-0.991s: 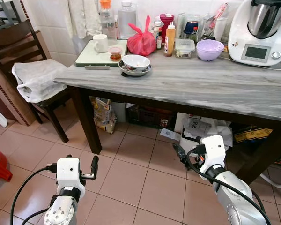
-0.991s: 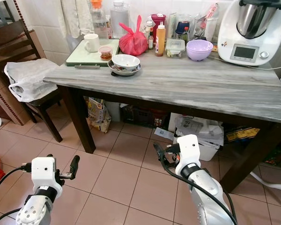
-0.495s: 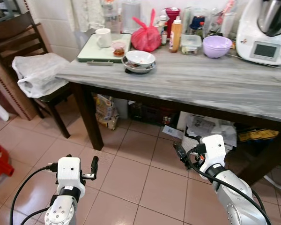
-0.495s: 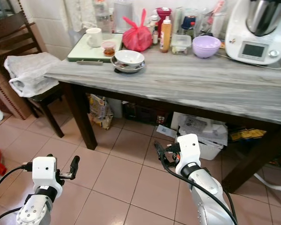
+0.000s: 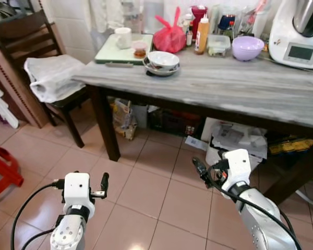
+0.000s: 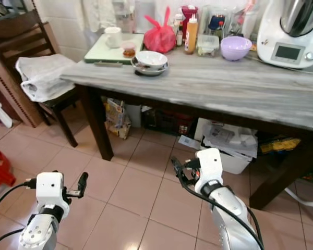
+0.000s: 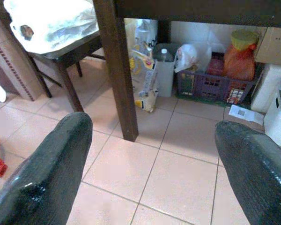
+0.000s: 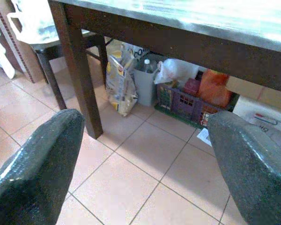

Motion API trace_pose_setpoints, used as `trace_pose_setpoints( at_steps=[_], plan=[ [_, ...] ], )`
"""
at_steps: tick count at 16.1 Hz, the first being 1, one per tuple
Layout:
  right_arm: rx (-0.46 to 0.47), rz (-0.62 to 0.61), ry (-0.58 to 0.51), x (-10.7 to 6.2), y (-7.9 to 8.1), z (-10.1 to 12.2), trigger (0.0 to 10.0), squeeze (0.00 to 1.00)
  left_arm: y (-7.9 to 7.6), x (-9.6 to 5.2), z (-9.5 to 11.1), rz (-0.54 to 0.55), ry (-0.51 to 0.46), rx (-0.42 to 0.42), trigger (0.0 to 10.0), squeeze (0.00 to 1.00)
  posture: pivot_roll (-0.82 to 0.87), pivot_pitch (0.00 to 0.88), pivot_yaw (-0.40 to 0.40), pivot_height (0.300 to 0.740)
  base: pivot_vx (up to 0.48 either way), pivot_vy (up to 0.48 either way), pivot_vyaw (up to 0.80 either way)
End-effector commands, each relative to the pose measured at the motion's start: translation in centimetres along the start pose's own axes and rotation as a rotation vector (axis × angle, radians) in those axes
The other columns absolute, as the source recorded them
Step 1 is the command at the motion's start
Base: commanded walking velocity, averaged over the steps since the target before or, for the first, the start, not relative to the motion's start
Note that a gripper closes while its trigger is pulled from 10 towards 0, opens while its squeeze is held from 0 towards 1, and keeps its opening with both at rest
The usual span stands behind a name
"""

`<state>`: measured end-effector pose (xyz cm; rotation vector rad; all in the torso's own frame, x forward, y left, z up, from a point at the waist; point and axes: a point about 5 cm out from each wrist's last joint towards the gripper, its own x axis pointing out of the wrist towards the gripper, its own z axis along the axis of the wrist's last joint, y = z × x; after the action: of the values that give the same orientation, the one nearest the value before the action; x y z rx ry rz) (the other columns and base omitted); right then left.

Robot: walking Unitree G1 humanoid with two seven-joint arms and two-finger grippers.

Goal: Setting the table

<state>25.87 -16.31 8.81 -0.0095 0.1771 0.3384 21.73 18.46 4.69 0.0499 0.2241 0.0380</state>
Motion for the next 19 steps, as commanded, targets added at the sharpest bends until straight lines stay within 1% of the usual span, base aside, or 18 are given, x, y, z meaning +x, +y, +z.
trace_pose_setpoints(
  at_steps=[1, 14, 15, 16, 17, 18, 19],
  plan=[
    [0.009, -0.016, 0.003, -0.07, -0.25, -0.06, 10.0, 0.0, 0.11, 0.03, -0.32, 0.002, 0.023, 0.011, 10.0, 0.0, -0.08, 0.01, 0.036, 0.74, -0.27, 0.0, 0.0],
    [0.021, -0.06, -0.009, -0.13, -0.9, 0.29, 10.0, 0.0, 0.01, 0.57, -0.33, -0.004, 0.034, 0.032, 10.0, 0.0, -0.09, 0.011, 0.037, 0.74, -0.282, 0.0, 0.0],
    [0.02, -0.06, -0.009, -0.16, -0.88, 0.28, 10.0, 0.0, 0.0, 0.59, -0.31, -0.006, 0.029, 0.028, 10.0, 0.0, -0.09, 0.012, 0.037, 0.74, 0.0, 0.0, 0.0],
    [0.019, -0.06, -0.008, -0.19, -0.87, 0.28, 10.0, 0.0, -0.07, 0.63, -0.26, -0.017, 0.026, 0.019, 10.0, 0.0, -0.1, 0.012, 0.037, 0.74, 0.0, 0.0, 0.0],
    [0.019, -0.063, -0.006, -0.17, -0.89, 0.29, 10.0, 0.0, -0.16, 0.67, 0.13, -0.047, 0.004, -0.027, 10.0, 0.0, -0.1, 0.012, 0.038, 0.74, 0.0, 0.0, 0.0],
    [0.018, -0.064, -0.005, -0.16, -0.89, 0.28, 10.0, 0.0, -0.14, 0.67, 0.31, -0.06, -0.003, -0.038, 10.0, 0.0, -0.1, 0.012, 0.038, 0.74, 0.0, 0.0, 0.0],
    [0.017, -0.063, -0.002, -0.17, -0.88, 0.27, 10.0, 0.0, 0.07, 0.8, 0.62, -0.051, -0.017, -0.055, 10.0, 0.0, -0.1, 0.011, 0.037, 0.74, 0.0, 0.0, -0.48]
  ],
)
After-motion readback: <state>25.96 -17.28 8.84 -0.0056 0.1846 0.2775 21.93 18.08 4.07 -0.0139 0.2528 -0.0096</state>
